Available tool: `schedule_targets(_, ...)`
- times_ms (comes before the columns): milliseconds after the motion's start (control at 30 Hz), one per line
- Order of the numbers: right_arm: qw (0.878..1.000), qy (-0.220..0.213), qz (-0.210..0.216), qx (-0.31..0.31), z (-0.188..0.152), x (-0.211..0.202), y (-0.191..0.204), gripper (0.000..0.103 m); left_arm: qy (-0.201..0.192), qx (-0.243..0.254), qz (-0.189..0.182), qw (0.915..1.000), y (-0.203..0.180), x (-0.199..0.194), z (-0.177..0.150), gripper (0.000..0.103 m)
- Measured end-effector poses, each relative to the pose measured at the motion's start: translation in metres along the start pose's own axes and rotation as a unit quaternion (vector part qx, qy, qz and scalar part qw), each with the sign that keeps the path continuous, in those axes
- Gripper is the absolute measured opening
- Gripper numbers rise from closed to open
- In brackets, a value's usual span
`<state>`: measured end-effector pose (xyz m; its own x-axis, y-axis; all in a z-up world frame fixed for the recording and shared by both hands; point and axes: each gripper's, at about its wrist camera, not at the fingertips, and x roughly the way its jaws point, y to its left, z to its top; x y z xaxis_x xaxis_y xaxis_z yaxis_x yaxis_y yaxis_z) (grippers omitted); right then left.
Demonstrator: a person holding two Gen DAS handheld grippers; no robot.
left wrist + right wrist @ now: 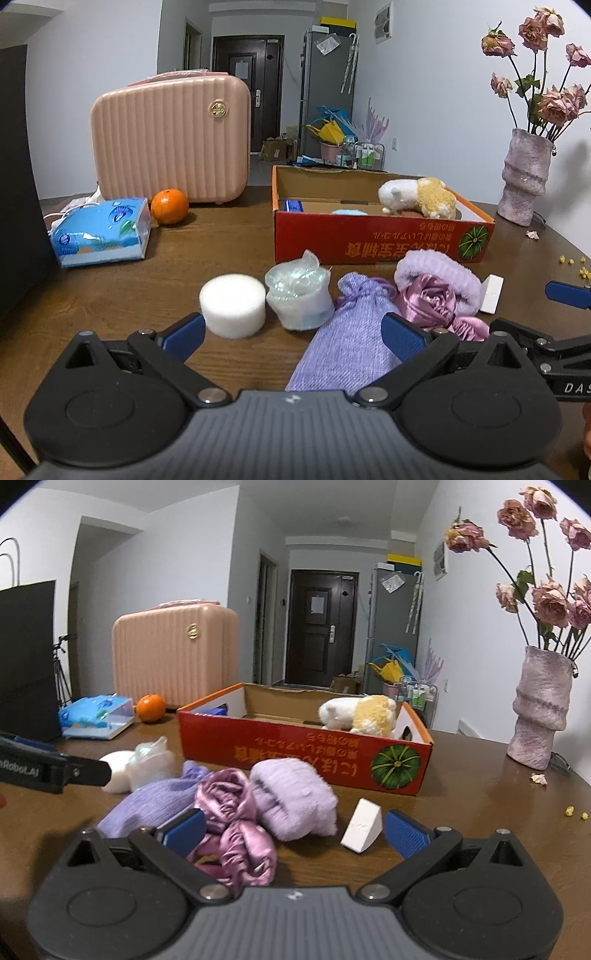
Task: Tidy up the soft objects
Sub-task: 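Move both tools back toward the soft items left on the table, then grasp the pink satin scrunchie with the right tool while the left tool grasps the lavender pouch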
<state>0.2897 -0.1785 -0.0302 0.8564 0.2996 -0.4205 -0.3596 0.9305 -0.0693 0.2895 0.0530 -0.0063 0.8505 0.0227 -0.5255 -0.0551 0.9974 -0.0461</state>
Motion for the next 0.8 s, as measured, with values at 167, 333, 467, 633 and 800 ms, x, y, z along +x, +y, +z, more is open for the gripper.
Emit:
schedule_targets(167,1.000,0.006,0.005,-0.007,-0.003,-0.001,0.005,0.103,0.012,-0.006,0.000,0.9999,0.009,-0.003,-0.007,0.103)
schedule_targets(333,1.000,0.013,0.005,-0.005,-0.003,0.002,0.005,0.103,0.011,-0.016,-0.002,0.9998,0.015,-0.006,-0.007,0.103)
schedule_targets(467,1.000,0.019,0.004,-0.002,-0.004,0.007,0.004,0.103,0.011,-0.015,-0.005,0.9998,0.014,-0.006,-0.007,0.103)
schedule_targets(633,1.000,0.024,0.007,0.010,-0.003,0.013,0.007,0.103,0.013,-0.015,-0.005,0.9998,0.014,-0.005,-0.007,0.103)
schedule_targets(800,0.999,0.034,0.000,0.016,0.000,0.025,0.013,0.103,0.015,-0.014,-0.006,0.9998,0.013,-0.004,-0.008,0.103)
